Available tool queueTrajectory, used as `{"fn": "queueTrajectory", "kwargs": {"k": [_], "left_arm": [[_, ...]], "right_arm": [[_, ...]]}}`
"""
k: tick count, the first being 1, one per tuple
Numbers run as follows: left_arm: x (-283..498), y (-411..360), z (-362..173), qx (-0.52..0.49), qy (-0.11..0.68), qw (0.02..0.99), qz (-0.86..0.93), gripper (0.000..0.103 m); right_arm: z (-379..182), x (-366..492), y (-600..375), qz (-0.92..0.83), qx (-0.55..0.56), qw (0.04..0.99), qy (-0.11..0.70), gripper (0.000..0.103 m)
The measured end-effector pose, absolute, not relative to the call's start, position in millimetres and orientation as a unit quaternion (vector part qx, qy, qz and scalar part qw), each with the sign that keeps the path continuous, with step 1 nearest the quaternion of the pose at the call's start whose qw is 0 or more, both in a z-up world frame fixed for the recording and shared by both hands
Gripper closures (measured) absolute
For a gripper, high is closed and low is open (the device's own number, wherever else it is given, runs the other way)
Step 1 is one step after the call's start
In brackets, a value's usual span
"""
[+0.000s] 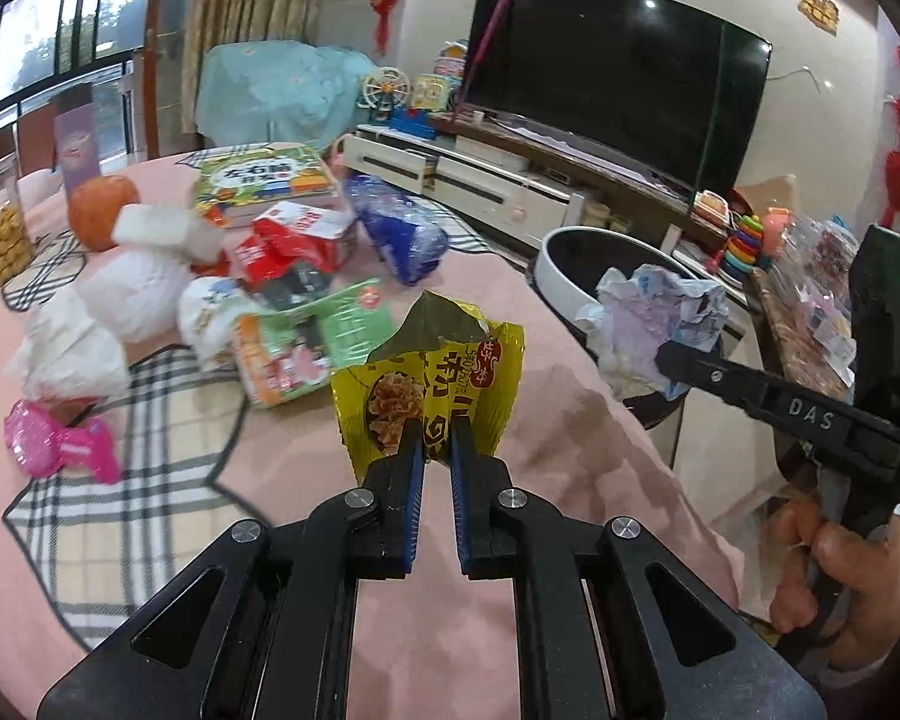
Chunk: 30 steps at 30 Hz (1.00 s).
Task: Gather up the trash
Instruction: 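Carry both items over the black bin and open both tools to drop them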
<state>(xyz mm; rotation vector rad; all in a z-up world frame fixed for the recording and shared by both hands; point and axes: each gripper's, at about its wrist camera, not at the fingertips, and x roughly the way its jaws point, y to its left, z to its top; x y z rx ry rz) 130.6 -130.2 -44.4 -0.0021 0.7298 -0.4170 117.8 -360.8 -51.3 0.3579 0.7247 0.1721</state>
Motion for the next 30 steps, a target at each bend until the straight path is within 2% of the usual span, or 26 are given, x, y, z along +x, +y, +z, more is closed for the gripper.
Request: {"fn": "queueTrajectory", "kwargs": {"k": [11, 30], "left_arm": [[145.3, -189.9, -31.9, 0.022, 0.351, 0.902, -0.251, 0.095], [200.7, -274.5, -13.9, 0.059, 0.351, 0.888, -0.29, 0.095]], "right_arm": [[-36.6, 115.2, -405.1, 0.039, 0.183, 0.924, 0.334, 0.077], [-31.6, 149.1, -469.4, -0.016, 0.173, 0.921, 0.348, 0.076]]}}
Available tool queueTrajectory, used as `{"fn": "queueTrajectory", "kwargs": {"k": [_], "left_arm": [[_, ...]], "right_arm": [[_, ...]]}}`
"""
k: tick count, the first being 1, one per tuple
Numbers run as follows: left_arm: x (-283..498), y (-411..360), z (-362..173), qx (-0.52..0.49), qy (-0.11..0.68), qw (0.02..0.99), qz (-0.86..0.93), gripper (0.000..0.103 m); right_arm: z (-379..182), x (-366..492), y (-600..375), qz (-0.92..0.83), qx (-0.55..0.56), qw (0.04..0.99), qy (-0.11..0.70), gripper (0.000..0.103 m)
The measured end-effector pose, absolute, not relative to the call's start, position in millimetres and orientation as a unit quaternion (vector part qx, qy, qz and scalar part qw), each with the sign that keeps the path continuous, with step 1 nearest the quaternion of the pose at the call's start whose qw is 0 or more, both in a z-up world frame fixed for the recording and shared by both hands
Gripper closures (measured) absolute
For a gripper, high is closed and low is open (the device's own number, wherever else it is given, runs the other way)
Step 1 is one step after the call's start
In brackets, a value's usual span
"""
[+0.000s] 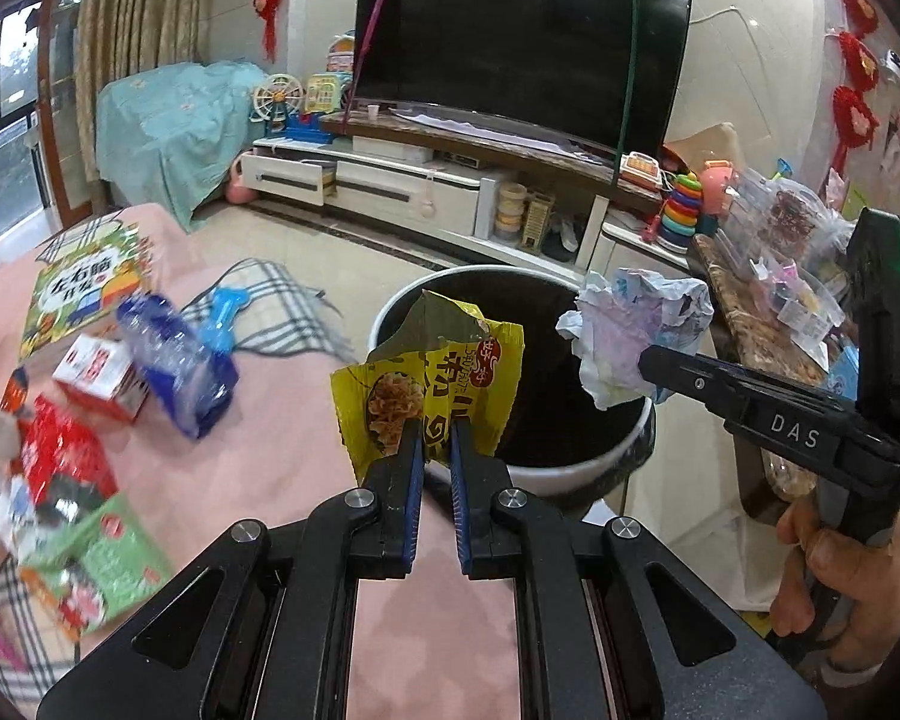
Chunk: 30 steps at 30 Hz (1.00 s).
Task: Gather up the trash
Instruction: 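Carry both items over the black bin and open both tools to drop them, then move both open tools back toward the table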
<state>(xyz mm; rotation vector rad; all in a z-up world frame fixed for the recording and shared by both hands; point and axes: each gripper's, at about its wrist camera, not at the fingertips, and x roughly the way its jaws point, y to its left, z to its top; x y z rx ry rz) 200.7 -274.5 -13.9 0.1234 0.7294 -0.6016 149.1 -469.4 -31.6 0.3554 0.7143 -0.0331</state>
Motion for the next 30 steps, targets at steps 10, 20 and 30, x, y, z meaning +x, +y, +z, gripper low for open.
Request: {"fn": "queueTrajectory", "kwargs": {"k": [10, 20, 30], "left_arm": [[224.5, -300.8, -20.7, 0.066, 0.372, 0.877, -0.297, 0.095], [241.9, -318.6, -28.8, 0.07, 0.387, 0.869, -0.3, 0.091], [240.9, -319.2, -33.5, 0.08, 0.379, 0.872, -0.3, 0.053]], "right_arm": [[-35.3, 167.4, -490.2, -0.028, 0.164, 0.916, 0.364, 0.076], [-35.0, 182.3, -493.0, -0.025, 0.153, 0.914, 0.374, 0.074], [-36.0, 187.4, -498.7, -0.032, 0.162, 0.911, 0.377, 0.048]]}}
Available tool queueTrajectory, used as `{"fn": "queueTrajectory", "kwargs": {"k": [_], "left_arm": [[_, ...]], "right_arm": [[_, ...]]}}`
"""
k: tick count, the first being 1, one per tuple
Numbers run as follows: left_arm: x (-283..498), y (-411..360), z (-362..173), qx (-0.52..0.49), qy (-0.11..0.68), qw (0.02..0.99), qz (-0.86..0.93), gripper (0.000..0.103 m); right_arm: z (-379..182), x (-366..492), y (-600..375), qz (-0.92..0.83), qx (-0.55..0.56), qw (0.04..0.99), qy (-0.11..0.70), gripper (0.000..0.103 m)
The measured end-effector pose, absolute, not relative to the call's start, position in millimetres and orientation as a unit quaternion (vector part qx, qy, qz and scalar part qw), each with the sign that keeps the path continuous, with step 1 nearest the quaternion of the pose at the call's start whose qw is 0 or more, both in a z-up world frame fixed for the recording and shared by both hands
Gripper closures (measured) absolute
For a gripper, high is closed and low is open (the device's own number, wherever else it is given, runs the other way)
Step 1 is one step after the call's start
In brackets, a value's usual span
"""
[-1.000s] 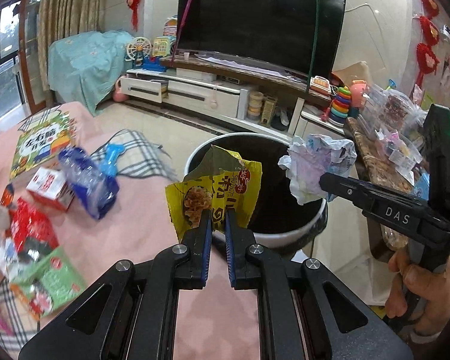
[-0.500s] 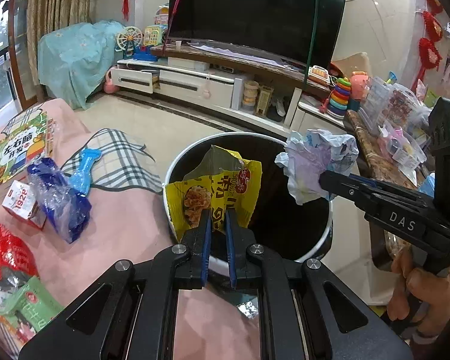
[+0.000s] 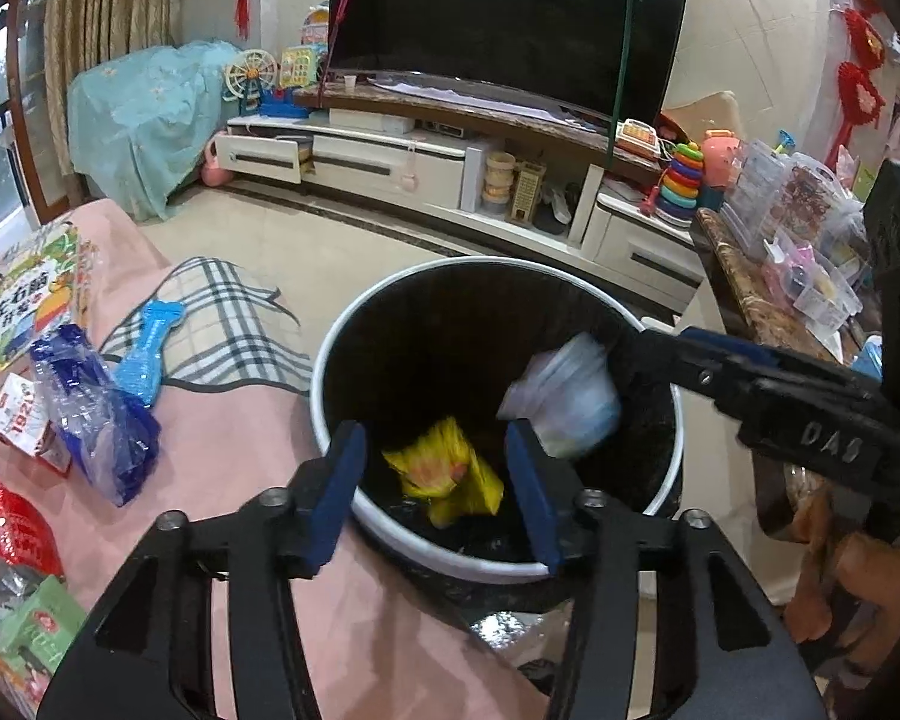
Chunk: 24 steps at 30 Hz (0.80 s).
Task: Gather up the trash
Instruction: 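Move both open tools back toward the table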
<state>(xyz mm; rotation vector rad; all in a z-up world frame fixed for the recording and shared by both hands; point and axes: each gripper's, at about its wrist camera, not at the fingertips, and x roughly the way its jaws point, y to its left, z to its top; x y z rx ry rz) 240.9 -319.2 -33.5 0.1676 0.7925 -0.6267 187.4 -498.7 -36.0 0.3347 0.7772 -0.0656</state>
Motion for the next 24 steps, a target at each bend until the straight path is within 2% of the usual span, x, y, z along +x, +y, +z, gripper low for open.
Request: {"fn": "queueTrajectory", "kwargs": {"k": [3, 7, 11, 24], "left_arm": [[236.5, -307.0, -34.5, 0.071, 0.38, 0.874, -0.294, 0.052], [228.0, -285.2, -34.8, 0.056, 0.377, 0.881, -0.28, 0.044], [215.7, -254.5, -35.6, 0.035, 0.373, 0.889, -0.263, 0.041], [178.1, -163.2, -49.9, -0.008, 0.375, 0.906, -0.196, 0.039]], "right_arm": [[-32.4, 183.7, -499.0, -0.035, 0.165, 0.914, 0.369, 0.039], [-28.3, 176.1, -493.6, -0.031, 0.175, 0.916, 0.359, 0.035], [-27.6, 165.5, -477.3, -0.019, 0.184, 0.917, 0.353, 0.012], [-38.8, 143.5, -408.1, 0.042, 0.202, 0.911, 0.358, 0.011]]}}
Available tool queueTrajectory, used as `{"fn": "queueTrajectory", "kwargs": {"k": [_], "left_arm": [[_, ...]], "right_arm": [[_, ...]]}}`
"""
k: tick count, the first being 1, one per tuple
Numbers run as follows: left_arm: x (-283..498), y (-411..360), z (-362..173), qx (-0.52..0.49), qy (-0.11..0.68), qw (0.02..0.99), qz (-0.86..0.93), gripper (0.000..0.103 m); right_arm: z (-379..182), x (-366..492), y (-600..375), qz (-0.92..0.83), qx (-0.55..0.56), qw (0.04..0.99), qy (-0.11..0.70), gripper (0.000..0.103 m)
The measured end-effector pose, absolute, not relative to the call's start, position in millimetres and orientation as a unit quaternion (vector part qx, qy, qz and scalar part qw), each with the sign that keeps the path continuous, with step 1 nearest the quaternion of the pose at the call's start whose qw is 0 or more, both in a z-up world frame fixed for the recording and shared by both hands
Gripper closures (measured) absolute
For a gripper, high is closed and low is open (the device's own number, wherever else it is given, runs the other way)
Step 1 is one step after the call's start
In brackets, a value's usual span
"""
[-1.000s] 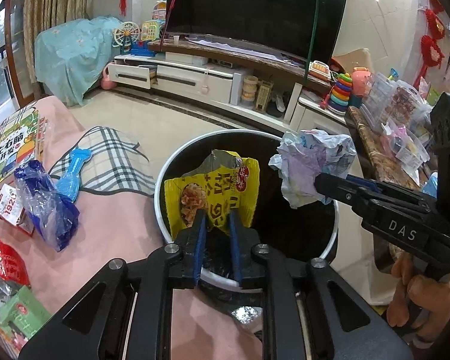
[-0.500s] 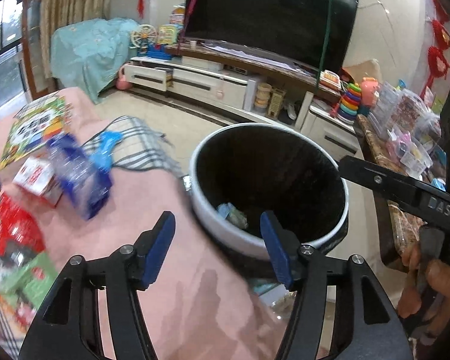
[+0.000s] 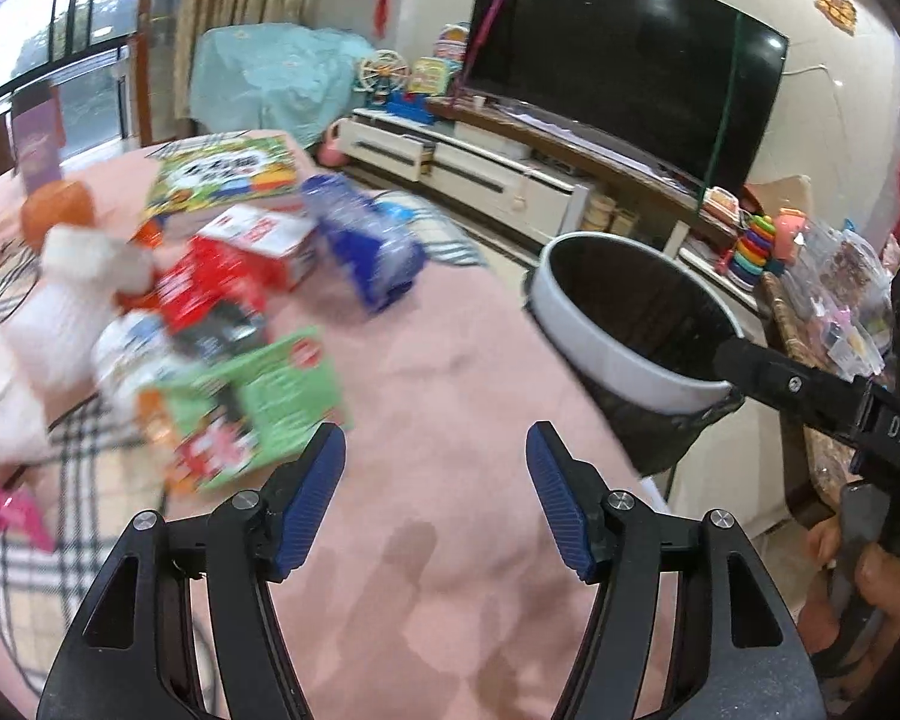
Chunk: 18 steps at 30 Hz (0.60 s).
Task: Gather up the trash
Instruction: 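Move both open tools back toward the table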
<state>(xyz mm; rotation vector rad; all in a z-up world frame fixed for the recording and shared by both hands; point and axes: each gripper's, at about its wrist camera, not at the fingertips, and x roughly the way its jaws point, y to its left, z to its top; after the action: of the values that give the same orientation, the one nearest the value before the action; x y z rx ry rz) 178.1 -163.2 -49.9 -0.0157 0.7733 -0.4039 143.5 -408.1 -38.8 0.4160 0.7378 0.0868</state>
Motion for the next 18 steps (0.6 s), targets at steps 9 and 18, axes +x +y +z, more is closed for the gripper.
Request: {"fn": "queueTrajectory", "kwargs": {"k": [9, 18], "left_arm": [[151.2, -103.8, -61.8, -0.029, 0.38, 0.912, -0.15, 0.039], [126.6, -49.1, -71.3, -0.061, 0.385, 0.916, -0.093, 0.037]], "right_arm": [[-43.7, 138.8, -360.7, 0.082, 0.19, 0.907, 0.367, 0.009], [-57.9, 137.9, -315.1, 0.118, 0.173, 0.898, 0.388, 0.009]]}}
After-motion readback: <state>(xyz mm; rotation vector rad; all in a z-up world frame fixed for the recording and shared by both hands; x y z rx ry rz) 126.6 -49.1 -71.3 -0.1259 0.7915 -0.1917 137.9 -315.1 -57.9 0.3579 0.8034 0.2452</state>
